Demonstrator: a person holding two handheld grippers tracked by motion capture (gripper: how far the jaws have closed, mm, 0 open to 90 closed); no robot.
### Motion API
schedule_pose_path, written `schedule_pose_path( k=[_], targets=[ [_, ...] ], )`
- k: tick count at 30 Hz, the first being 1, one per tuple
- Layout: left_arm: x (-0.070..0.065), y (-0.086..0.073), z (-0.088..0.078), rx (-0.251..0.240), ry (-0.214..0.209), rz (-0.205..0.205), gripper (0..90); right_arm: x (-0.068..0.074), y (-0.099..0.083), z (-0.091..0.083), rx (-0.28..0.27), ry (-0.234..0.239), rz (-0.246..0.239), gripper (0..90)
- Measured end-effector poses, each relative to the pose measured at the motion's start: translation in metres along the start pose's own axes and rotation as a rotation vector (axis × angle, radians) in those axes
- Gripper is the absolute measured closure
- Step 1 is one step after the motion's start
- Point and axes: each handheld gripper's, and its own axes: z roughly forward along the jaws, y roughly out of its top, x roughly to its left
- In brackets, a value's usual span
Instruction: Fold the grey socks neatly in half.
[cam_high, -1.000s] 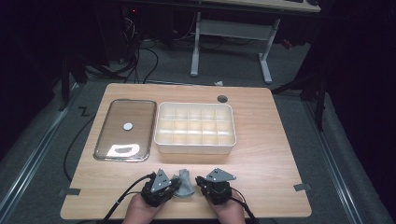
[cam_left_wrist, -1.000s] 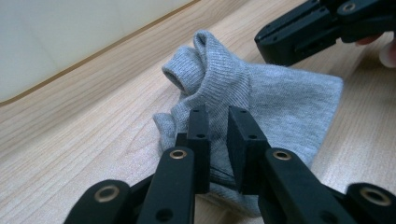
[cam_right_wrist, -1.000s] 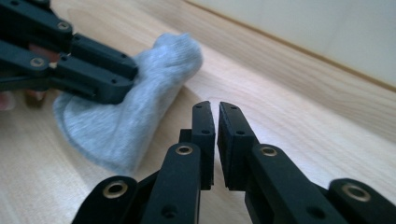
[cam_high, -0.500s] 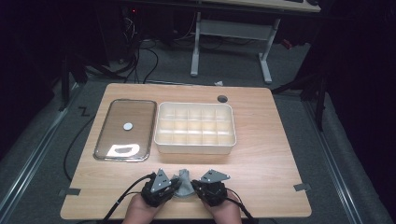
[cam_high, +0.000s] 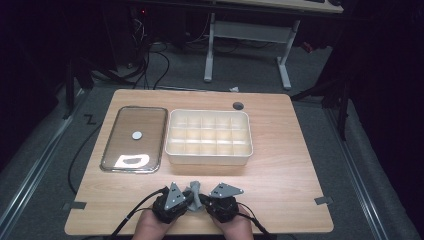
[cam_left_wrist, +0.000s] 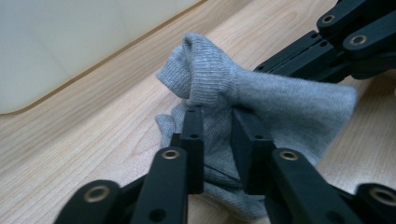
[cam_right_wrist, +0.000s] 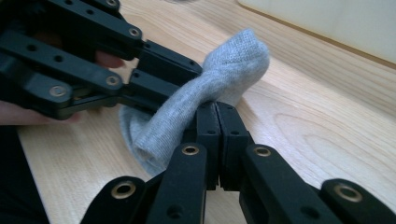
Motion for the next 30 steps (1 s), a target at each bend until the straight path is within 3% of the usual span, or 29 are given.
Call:
schedule_pose_path(
  k=[2, 4, 6, 7, 11, 14, 30],
  targets=[
    [0.003, -0.001, -0.003, -0.013, -0.02, -0.022, 69.7, -0.001, 0.0, -0.001, -0.001, -0.005, -0.003, 89.8],
    [0.004, 0.0, -0.015, -0.06, -0.017, -0.032, 67.6, -0.002, 0.0, -0.002, -0.004, -0.007, -0.002, 89.6],
    [0.009, 0.002, -0.029, -0.107, -0.011, -0.048, 69.0, -0.004, -0.001, -0.002, -0.002, -0.01, 0.002, 89.5],
    [0.012, 0.002, -0.034, -0.108, -0.007, -0.053, 72.0, -0.005, -0.001, -0.002, -0.001, -0.009, 0.007, 89.5],
    [0.016, -0.006, -0.037, 0.017, 0.028, -0.049, 86.1, -0.008, -0.002, -0.003, -0.004, -0.014, 0.012, 89.5],
    [0.011, -0.011, -0.03, 0.066, 0.018, -0.051, 87.6, -0.007, -0.002, -0.006, -0.01, -0.013, 0.016, 89.5],
    [0.003, 0.0, -0.007, 0.053, -0.007, -0.053, 86.2, -0.007, 0.0, -0.01, -0.031, -0.007, 0.02, 88.4]
  ],
)
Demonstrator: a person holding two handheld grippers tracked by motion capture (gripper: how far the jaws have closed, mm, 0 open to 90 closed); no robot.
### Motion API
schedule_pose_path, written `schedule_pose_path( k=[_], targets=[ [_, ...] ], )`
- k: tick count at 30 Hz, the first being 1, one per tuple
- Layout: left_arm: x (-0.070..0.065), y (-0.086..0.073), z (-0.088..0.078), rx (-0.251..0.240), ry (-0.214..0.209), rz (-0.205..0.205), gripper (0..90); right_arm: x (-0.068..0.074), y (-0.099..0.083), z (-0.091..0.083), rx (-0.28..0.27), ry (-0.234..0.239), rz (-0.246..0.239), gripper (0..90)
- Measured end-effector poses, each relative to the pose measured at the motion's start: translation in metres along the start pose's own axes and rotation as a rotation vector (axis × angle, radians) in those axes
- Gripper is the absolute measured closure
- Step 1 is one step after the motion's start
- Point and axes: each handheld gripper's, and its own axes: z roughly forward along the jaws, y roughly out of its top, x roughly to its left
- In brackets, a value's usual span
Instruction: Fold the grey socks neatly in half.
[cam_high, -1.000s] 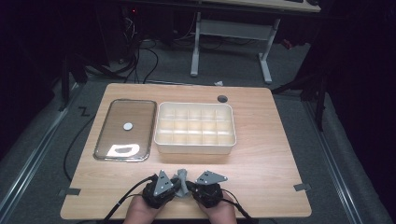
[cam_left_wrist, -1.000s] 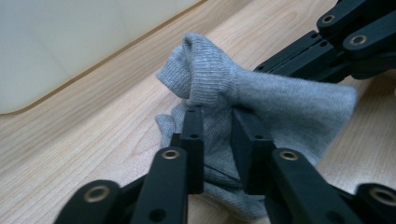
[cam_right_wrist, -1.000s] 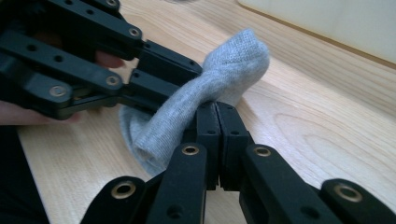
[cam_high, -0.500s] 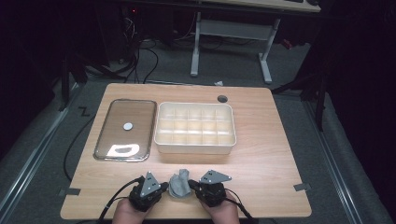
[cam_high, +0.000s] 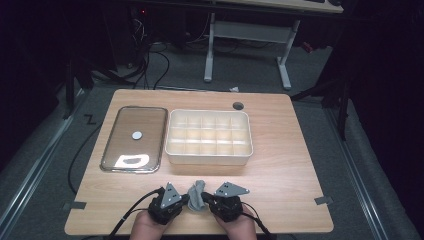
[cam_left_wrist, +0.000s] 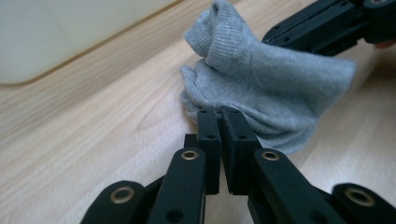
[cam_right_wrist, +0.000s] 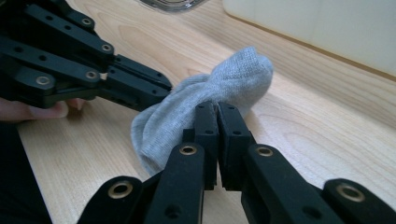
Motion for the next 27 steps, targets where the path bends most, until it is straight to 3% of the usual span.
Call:
schedule_pose_path(
  k=[10, 16, 27],
  targets=[
    [-0.007, 0.006, 0.009, -0.005, -0.019, 0.016, 89.0, -0.002, -0.001, -0.001, -0.004, 0.002, 0.011, 88.3],
    [-0.016, 0.01, 0.013, -0.002, -0.035, 0.05, 89.0, -0.004, 0.0, -0.004, -0.014, -0.008, 0.018, 88.0],
    [-0.021, 0.011, 0.017, -0.01, -0.047, 0.053, 87.6, -0.008, 0.0, -0.007, -0.019, -0.011, 0.03, 87.2]
  ],
)
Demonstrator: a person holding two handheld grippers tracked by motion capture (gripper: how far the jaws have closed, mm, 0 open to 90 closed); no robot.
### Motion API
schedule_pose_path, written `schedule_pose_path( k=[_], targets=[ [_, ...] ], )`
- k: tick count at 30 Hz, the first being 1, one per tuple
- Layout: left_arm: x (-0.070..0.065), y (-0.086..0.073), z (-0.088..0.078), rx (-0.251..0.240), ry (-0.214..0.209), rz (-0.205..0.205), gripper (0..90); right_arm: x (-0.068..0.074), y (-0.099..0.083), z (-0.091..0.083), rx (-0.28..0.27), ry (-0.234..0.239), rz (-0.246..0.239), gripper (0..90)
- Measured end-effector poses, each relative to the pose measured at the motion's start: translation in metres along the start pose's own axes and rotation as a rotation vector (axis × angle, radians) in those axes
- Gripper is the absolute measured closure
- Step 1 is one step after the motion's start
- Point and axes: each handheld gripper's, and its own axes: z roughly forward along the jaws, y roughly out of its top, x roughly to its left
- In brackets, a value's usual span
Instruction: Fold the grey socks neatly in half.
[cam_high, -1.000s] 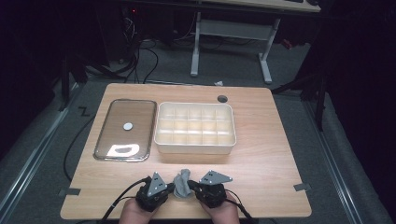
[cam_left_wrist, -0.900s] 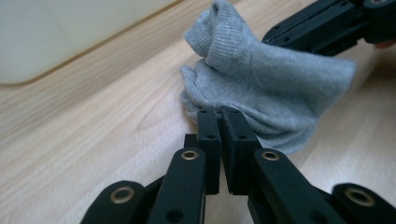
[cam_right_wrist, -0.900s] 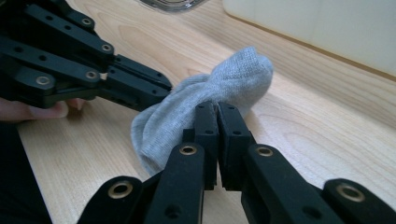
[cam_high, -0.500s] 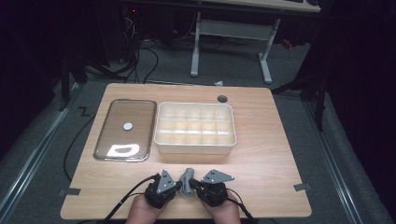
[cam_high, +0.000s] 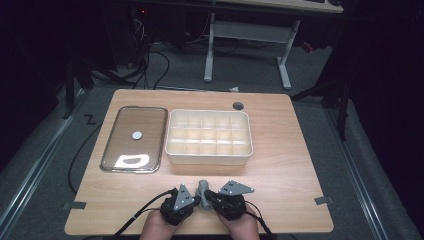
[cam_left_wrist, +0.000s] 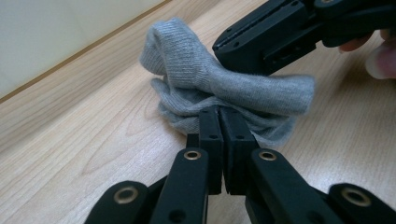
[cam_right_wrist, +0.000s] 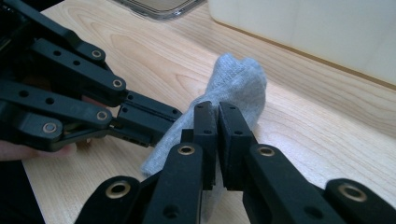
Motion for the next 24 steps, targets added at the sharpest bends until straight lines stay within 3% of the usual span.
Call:
schedule_pose_path(
  k=[11, 17, 24],
  targets=[
    [-0.001, 0.0, 0.001, 0.015, -0.009, 0.008, 85.4, 0.001, 0.0, -0.003, -0.004, 0.007, -0.003, 87.1],
    [0.001, -0.003, -0.003, 0.023, -0.027, 0.0, 80.2, 0.0, -0.004, 0.003, 0.03, 0.011, 0.001, 89.5],
    [0.004, -0.005, -0.011, -0.003, -0.046, -0.002, 74.1, 0.004, -0.005, 0.006, 0.033, 0.01, -0.032, 90.0]
  ],
)
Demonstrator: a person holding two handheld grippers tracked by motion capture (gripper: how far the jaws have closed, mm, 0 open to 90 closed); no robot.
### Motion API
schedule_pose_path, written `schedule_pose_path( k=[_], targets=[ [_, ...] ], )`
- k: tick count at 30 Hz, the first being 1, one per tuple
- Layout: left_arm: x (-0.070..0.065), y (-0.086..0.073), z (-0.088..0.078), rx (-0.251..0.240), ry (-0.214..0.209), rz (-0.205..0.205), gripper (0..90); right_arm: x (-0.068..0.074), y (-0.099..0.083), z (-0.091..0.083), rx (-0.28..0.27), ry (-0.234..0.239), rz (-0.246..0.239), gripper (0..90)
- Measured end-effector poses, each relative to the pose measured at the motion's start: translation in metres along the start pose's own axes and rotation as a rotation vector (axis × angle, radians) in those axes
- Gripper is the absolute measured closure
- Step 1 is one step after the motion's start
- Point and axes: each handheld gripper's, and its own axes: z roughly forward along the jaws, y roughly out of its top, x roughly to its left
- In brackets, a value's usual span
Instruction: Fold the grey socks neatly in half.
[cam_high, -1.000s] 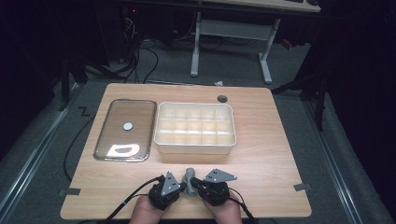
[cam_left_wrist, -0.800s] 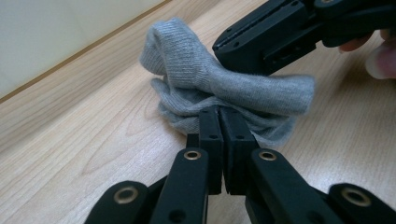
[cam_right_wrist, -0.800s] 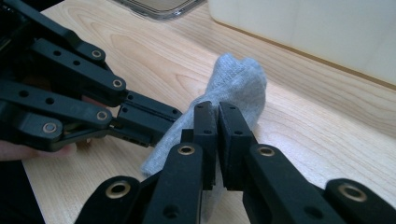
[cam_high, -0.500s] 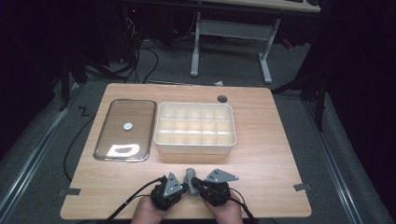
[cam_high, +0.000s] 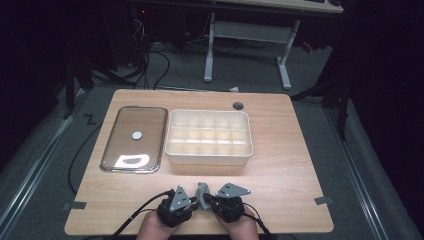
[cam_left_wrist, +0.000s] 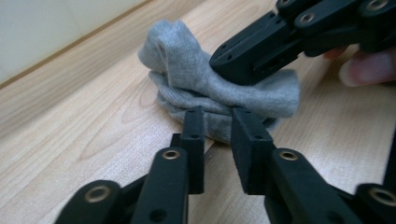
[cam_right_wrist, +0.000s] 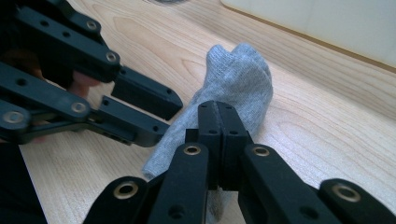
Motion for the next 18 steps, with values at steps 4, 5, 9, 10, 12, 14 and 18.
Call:
schedule_pose_path(
  k=[4, 5, 9, 10, 12, 14, 18],
  targets=[
    [0.007, 0.002, -0.011, -0.062, -0.013, -0.039, 73.9, 0.0, 0.0, 0.001, -0.001, 0.004, -0.005, 90.0],
    [0.01, 0.003, -0.013, -0.077, -0.016, -0.047, 77.5, 0.0, 0.0, 0.001, -0.002, 0.004, -0.006, 90.0],
    [0.017, 0.011, -0.016, -0.113, 0.004, -0.067, 86.4, -0.001, -0.001, 0.001, -0.004, 0.006, -0.006, 90.0],
    [0.017, 0.014, -0.015, -0.119, 0.007, -0.065, 87.4, -0.001, -0.001, 0.001, -0.007, 0.008, -0.005, 90.0],
    [0.017, 0.022, -0.013, -0.126, 0.012, -0.056, 88.0, -0.001, -0.001, 0.001, -0.008, 0.008, -0.002, 90.0],
    [0.016, 0.03, -0.009, -0.134, 0.011, -0.049, 88.0, -0.001, -0.002, 0.001, -0.009, 0.007, -0.004, 90.0],
    [0.012, 0.045, 0.0, -0.141, 0.008, -0.032, 87.0, -0.001, -0.002, 0.001, -0.01, 0.01, -0.004, 90.0]
  ],
)
